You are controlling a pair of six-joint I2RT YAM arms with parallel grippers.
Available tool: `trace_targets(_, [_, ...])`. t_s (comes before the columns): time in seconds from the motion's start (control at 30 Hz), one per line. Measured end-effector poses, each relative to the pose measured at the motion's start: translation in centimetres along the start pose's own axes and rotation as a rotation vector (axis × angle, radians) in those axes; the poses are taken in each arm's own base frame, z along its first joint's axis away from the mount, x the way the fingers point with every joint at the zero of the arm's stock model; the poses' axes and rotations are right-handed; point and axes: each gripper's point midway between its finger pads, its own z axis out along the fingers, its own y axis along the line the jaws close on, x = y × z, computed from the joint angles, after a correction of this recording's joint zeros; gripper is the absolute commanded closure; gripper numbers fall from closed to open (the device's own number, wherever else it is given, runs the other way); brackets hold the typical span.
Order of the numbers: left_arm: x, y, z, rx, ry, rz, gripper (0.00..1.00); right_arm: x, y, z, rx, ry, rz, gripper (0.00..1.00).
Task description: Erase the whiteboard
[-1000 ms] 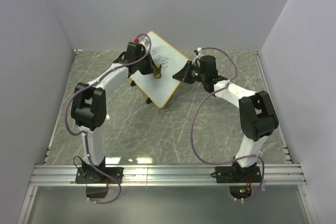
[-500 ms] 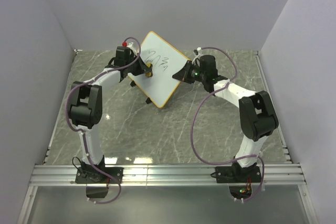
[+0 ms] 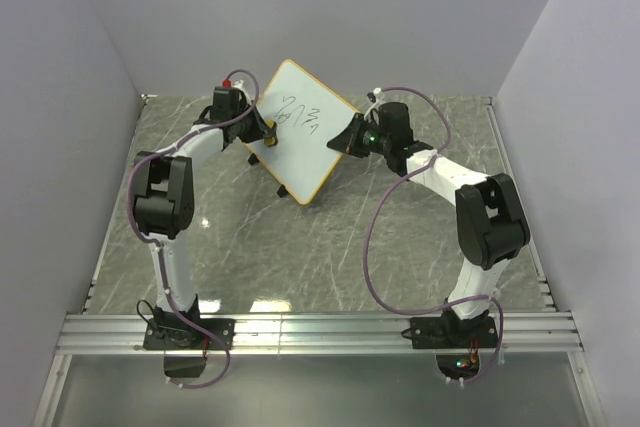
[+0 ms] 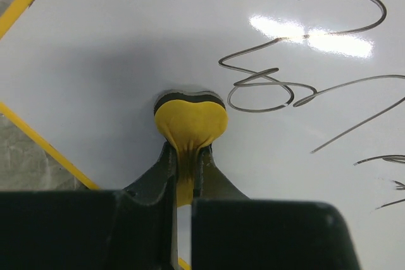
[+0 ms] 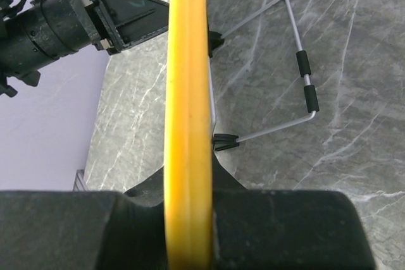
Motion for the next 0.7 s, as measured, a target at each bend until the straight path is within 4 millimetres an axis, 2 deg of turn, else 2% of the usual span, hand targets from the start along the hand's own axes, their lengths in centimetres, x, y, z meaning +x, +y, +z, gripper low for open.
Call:
trace_targets(0.17, [0.1,-0.8,-0.2,-0.04,0.01,0.063,1.0,0.0,0.0,0.0,0.0,0.001,-0.004,1.0])
trace_targets(0.27, [0.6,-2.5,-0.5,-0.044,0.024,0.104,1.0,0.0,0.0,0.0,0.0,0.001,-0.004,1.0])
trace_targets(0.4, [2.0,-7.7,-1.2,0.015,0.042,0.164,1.0,0.0,-0.2,0.0,0.003,0.001,-0.002,1.0])
trace_targets(0.57, [4.0,-16.2,-2.4,0.182,0.064,0.225,1.0,0.1,-0.5,0.0,0.007,0.004,0.006,1.0])
trace_targets(0.63, [4.5,-18.3,-2.9,0.223,0.071,0.247,1.0,0.1,-0.6,0.0,0.006,0.005,0.007,1.0])
trace_targets(0.7, [4.5,-18.3,-2.8,0.222,0.084,0.248,1.0,0.1,-0.6,0.0,0.004,0.005,0.006,1.0])
